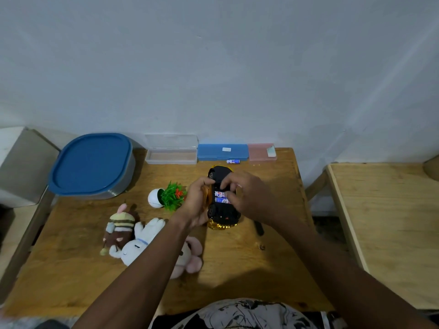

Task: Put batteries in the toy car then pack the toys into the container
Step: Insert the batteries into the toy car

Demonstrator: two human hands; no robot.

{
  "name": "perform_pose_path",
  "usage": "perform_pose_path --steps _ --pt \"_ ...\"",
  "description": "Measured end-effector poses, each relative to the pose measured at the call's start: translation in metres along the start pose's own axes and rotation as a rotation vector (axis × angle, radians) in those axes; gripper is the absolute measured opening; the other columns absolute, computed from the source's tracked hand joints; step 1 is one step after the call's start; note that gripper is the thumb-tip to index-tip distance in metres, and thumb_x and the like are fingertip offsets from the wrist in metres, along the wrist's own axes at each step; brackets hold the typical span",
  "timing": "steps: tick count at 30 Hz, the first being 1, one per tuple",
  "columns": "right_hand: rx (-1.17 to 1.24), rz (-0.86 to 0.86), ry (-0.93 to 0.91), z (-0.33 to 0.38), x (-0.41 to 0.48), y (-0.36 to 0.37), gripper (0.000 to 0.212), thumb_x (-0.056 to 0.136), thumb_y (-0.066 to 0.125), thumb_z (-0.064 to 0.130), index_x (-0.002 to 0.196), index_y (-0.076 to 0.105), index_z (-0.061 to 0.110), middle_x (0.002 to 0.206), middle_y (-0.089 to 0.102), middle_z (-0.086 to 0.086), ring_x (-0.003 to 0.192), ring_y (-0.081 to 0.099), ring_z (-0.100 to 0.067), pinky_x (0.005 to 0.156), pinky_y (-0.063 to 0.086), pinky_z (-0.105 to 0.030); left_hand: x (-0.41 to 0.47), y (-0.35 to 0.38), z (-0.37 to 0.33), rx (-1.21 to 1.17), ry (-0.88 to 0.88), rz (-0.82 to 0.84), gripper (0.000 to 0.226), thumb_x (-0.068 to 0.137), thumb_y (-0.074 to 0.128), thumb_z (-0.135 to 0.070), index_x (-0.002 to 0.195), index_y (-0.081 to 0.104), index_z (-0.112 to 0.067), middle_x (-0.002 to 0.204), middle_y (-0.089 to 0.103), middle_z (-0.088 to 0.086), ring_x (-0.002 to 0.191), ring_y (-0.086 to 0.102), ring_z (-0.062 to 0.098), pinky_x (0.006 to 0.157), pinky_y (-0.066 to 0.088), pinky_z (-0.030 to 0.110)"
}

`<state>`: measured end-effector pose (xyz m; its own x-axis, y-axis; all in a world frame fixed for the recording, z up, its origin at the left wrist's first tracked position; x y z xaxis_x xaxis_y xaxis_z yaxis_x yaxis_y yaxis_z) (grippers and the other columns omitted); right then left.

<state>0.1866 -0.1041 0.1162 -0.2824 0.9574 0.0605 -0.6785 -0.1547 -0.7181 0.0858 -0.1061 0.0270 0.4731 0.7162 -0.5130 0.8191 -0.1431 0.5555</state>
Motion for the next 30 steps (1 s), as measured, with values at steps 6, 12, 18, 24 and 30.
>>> perform_pose_path --steps 6,12,18,24,30 --pt "-0.248 0.162 -0.216 0.011 -0.003 0.013 0.024 0.094 0.057 0.030 0.117 0.056 0.037 0.106 0.055 0.006 0.085 0.055 -0.012 0.065 0.054 -0.037 -0.005 0.002 0.004 0.071 -0.148 0.058 0.058 0.094 0.034 -0.042 0.129 0.056 -0.002 0.105 0.059 0.022 0.093 0.062 0.034 0.079 0.054 0.040" --pt "-0.335 0.216 -0.302 0.014 -0.003 0.014 0.025 0.095 0.051 0.034 0.119 0.051 0.041 0.105 0.057 0.007 0.083 0.057 -0.016 0.062 0.052 -0.041 -0.006 0.007 0.006 0.049 -0.201 0.093 0.052 0.093 0.039 -0.040 0.122 0.058 -0.002 0.095 0.062 0.019 0.081 0.065 0.029 0.072 0.056 0.037" --pt "-0.442 0.245 -0.389 0.020 -0.005 0.014 0.027 0.096 0.049 0.034 0.123 0.052 0.038 0.104 0.058 0.006 0.082 0.058 -0.018 0.055 0.050 -0.037 -0.005 0.010 0.009 0.060 -0.211 0.110 0.050 0.095 0.033 -0.037 0.117 0.060 -0.001 0.088 0.065 0.018 0.076 0.066 0.028 0.069 0.057 0.035" --pt "-0.484 0.267 -0.458 0.025 -0.006 0.015 0.026 0.097 0.046 0.034 0.122 0.053 0.038 0.099 0.060 0.005 0.075 0.058 -0.017 0.051 0.048 -0.033 -0.009 0.011 0.008 0.091 -0.212 0.107 0.048 0.095 0.034 -0.036 0.116 0.061 -0.002 0.088 0.065 0.017 0.076 0.066 0.027 0.067 0.055 0.033" --pt "-0.486 0.244 -0.497 0.032 -0.004 0.012 0.026 0.094 0.050 0.030 0.119 0.056 0.034 0.096 0.060 0.003 0.071 0.054 -0.016 0.048 0.043 -0.029 -0.009 0.008 0.003 0.108 -0.189 0.079 0.048 0.095 0.038 -0.037 0.119 0.060 -0.002 0.093 0.062 0.018 0.079 0.064 0.028 0.070 0.054 0.036"
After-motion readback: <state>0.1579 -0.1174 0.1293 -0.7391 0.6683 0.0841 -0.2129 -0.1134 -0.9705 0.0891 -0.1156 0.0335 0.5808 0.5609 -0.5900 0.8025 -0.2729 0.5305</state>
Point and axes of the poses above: each hand's wrist, its own x-axis towards the middle knuckle, its own y-axis out of the palm, z = x × y, the point moved 9 cm from there along x, towards the middle knuckle
